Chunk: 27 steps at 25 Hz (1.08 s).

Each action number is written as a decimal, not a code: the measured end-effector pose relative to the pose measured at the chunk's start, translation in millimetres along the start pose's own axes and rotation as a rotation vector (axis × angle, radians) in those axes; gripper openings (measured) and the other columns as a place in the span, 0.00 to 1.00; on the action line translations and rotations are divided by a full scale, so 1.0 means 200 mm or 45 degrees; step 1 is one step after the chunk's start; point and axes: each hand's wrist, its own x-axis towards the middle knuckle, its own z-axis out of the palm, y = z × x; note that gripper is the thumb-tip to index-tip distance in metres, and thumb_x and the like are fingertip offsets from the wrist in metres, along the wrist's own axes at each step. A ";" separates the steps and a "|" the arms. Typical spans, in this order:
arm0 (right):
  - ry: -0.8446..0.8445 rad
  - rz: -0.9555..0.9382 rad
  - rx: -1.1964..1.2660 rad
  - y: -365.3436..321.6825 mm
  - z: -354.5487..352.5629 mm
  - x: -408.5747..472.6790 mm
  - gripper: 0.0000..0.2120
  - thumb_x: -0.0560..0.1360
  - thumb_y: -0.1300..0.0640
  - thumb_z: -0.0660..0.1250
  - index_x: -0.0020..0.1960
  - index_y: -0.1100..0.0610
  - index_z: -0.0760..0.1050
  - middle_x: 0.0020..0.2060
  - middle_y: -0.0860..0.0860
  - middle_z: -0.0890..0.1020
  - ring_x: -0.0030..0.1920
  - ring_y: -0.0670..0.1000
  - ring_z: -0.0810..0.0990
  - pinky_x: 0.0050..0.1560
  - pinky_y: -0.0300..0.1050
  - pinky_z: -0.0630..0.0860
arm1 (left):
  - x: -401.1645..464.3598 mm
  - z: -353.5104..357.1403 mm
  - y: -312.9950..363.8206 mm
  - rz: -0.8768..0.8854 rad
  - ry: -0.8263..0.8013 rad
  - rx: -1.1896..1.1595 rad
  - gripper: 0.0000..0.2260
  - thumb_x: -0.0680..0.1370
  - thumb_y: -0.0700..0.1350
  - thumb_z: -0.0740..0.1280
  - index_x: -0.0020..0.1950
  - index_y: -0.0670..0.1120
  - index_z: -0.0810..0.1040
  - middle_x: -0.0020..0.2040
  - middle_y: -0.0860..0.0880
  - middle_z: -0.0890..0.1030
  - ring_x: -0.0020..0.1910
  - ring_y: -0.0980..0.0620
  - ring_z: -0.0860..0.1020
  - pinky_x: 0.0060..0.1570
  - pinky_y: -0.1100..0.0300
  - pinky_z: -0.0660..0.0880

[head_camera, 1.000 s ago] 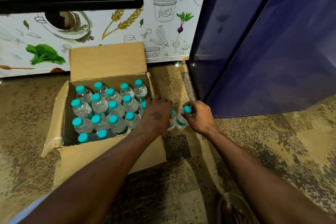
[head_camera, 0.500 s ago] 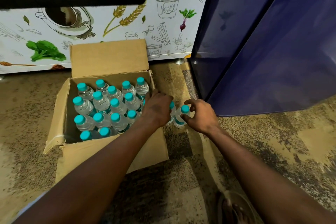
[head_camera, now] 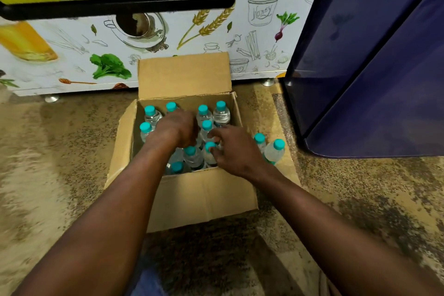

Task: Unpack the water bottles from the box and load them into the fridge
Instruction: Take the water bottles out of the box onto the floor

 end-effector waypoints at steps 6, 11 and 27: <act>-0.341 0.138 -0.426 -0.03 0.13 0.12 0.14 0.71 0.54 0.75 0.56 0.55 0.79 0.53 0.55 0.82 0.54 0.57 0.81 0.51 0.50 0.79 | -0.05 0.12 -0.03 0.001 -0.066 0.125 0.25 0.70 0.46 0.79 0.66 0.50 0.76 0.64 0.47 0.77 0.61 0.46 0.77 0.57 0.51 0.77; -0.203 0.172 -0.221 0.02 0.16 0.10 0.13 0.71 0.55 0.74 0.55 0.57 0.81 0.51 0.55 0.84 0.53 0.58 0.82 0.52 0.53 0.79 | -0.06 0.14 -0.01 -0.002 0.014 0.164 0.24 0.68 0.46 0.80 0.61 0.47 0.78 0.61 0.45 0.78 0.60 0.45 0.78 0.57 0.50 0.77; 0.339 0.238 0.067 0.00 -0.56 -0.15 0.17 0.73 0.49 0.76 0.59 0.53 0.81 0.49 0.47 0.83 0.42 0.43 0.79 0.45 0.39 0.78 | -0.33 -0.29 0.17 0.667 0.370 -0.591 0.18 0.64 0.57 0.81 0.48 0.49 0.86 0.40 0.55 0.85 0.39 0.58 0.82 0.43 0.53 0.83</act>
